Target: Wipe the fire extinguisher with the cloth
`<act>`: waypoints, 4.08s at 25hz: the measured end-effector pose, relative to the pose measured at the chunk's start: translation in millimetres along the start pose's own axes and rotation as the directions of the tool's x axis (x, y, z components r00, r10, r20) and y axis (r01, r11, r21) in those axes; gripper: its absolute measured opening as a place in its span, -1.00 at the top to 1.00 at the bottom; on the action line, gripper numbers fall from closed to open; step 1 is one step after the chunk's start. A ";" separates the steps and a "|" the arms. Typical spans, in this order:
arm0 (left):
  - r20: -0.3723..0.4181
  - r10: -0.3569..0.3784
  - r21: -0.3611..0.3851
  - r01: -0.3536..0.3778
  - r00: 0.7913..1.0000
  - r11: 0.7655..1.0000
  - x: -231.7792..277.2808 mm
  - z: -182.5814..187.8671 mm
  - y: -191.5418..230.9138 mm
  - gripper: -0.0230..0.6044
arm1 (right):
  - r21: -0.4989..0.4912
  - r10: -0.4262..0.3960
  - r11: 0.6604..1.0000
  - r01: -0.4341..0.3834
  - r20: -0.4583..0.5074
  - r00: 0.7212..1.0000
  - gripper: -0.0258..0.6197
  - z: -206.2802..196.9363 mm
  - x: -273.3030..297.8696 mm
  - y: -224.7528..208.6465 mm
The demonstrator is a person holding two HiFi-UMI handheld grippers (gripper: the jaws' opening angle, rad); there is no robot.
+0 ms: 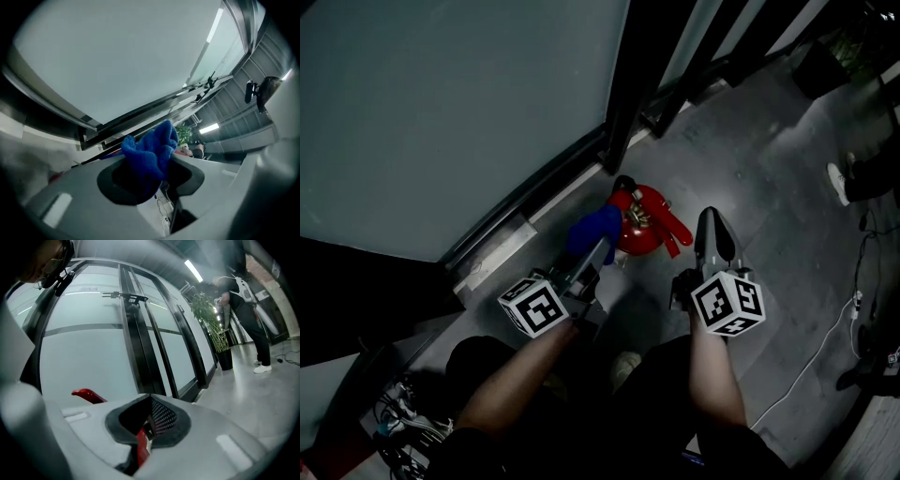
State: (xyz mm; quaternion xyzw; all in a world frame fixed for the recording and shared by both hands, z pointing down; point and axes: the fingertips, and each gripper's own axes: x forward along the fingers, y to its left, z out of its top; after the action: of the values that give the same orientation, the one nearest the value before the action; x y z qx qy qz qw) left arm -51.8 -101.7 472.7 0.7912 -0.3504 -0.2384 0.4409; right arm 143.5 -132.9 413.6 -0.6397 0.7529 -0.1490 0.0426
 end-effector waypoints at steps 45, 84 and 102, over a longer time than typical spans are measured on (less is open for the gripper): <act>-0.175 0.405 -0.284 -0.440 0.897 0.852 -39.7 -125.9 226.1 0.40 | 0.047 0.051 0.998 -0.048 -0.077 0.996 0.91 -20.8 4.0 24.9; -0.268 0.000 0.422 0.117 0.963 0.899 -20.2 13.7 5.3 0.40 | 0.077 -0.120 0.989 0.123 -0.041 0.992 0.91 -10.4 6.5 -31.1; -0.496 -0.048 0.545 0.354 0.867 0.760 -0.7 -70.7 -40.7 0.41 | 0.097 -0.092 0.991 0.096 -0.046 0.995 0.91 -13.4 -0.7 -16.1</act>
State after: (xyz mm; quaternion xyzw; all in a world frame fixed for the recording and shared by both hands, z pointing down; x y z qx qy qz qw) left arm 10.2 -48.8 472.7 0.9580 -0.2064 0.0342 0.1963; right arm 155.6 -132.2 430.7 -0.6682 0.7144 -0.2010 0.0517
